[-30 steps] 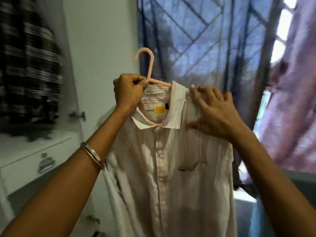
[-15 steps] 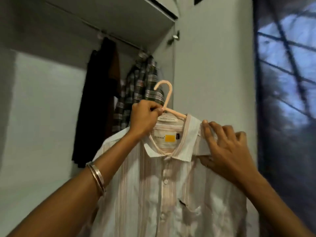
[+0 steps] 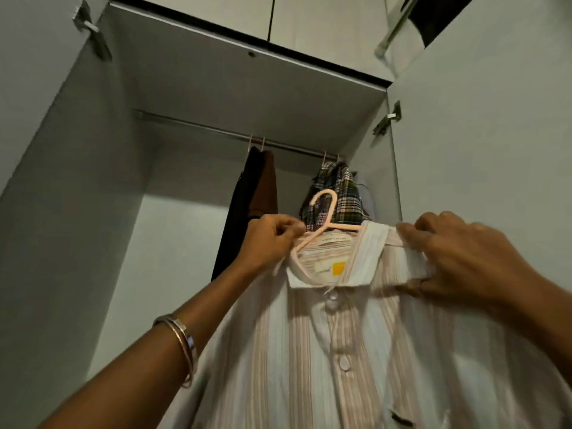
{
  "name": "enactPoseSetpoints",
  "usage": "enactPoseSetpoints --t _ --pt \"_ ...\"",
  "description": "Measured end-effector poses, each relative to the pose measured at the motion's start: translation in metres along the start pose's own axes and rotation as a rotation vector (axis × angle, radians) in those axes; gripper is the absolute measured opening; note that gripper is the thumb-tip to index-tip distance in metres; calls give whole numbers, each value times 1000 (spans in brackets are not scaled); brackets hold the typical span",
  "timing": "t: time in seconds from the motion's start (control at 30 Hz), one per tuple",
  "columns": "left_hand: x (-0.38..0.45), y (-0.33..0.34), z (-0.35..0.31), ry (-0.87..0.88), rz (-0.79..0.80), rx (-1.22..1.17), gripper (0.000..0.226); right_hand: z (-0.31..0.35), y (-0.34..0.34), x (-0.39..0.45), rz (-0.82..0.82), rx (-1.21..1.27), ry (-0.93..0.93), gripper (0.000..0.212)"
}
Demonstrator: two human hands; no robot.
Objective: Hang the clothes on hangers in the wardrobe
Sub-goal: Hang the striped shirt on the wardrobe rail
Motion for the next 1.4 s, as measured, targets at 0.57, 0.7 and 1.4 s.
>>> enactPoseSetpoints --t 0.57,0.7,1.4 --pt "141 -33 129 95 -164 1018 62 57 -16 231 -92 -378 99 54" --pt "146 -57 137 7 -380 1164 27 82 11 285 -117 -344 152 48" --pt "236 -45 172 545 7 887 28 106 82 458 -163 -309 318 38"
Point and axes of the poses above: each hand's wrist, its own x-axis towards the middle knuckle, its own y-axis out of the palm, z = x × y, the point moved 3 cm from there along x, towards the middle knuckle, and after that the axes turned 14 degrees about -x, right-handed, at the moved point
